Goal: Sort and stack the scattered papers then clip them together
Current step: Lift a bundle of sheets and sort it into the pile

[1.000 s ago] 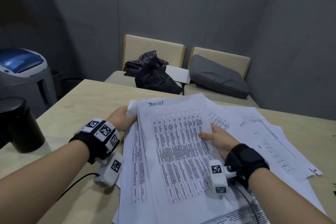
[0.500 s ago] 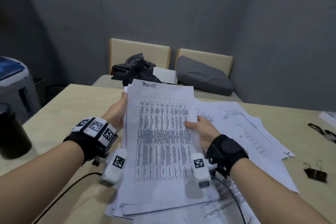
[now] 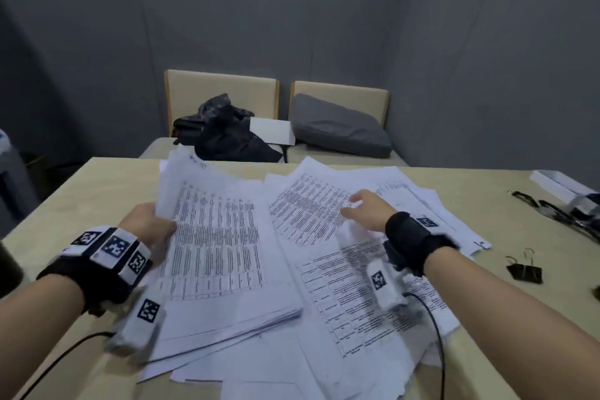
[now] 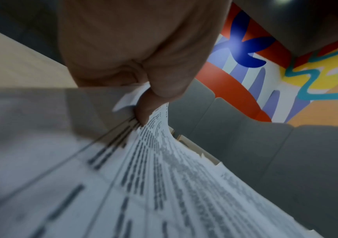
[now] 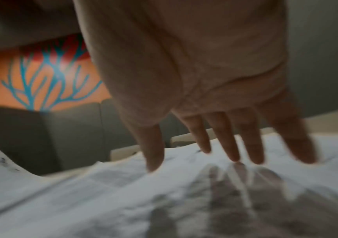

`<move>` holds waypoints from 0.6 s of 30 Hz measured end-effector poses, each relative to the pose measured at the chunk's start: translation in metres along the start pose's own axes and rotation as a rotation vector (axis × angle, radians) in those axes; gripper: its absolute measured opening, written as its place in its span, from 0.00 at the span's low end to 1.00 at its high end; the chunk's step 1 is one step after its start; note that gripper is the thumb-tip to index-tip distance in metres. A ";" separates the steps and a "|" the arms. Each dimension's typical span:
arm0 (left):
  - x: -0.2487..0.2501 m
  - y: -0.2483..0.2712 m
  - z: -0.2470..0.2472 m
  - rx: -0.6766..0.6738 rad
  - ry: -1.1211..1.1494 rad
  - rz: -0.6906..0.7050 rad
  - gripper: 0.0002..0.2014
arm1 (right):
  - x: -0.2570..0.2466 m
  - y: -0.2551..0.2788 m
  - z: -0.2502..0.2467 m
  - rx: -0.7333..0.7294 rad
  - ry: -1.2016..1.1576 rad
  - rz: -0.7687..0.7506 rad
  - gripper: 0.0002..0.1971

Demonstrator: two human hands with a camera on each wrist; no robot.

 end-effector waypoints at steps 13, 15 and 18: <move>-0.002 -0.019 0.015 -0.043 -0.213 0.032 0.09 | 0.091 0.011 -0.009 -0.330 0.491 0.088 0.76; 0.001 -0.016 0.019 -0.039 -0.227 0.074 0.08 | 0.080 0.005 0.003 -0.299 0.329 -0.022 0.79; 0.000 -0.013 0.022 -0.032 -0.220 0.113 0.08 | 0.071 0.000 0.001 -0.238 0.043 -0.134 0.58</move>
Point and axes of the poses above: each hand's wrist, its own y-axis away from the middle knuckle, its own z-axis out of the palm, x = y × z, the point moved 6 cm from there along -y, towards the middle knuckle, and after that the axes turned 2 degrees about -y, right-handed, at the moved point
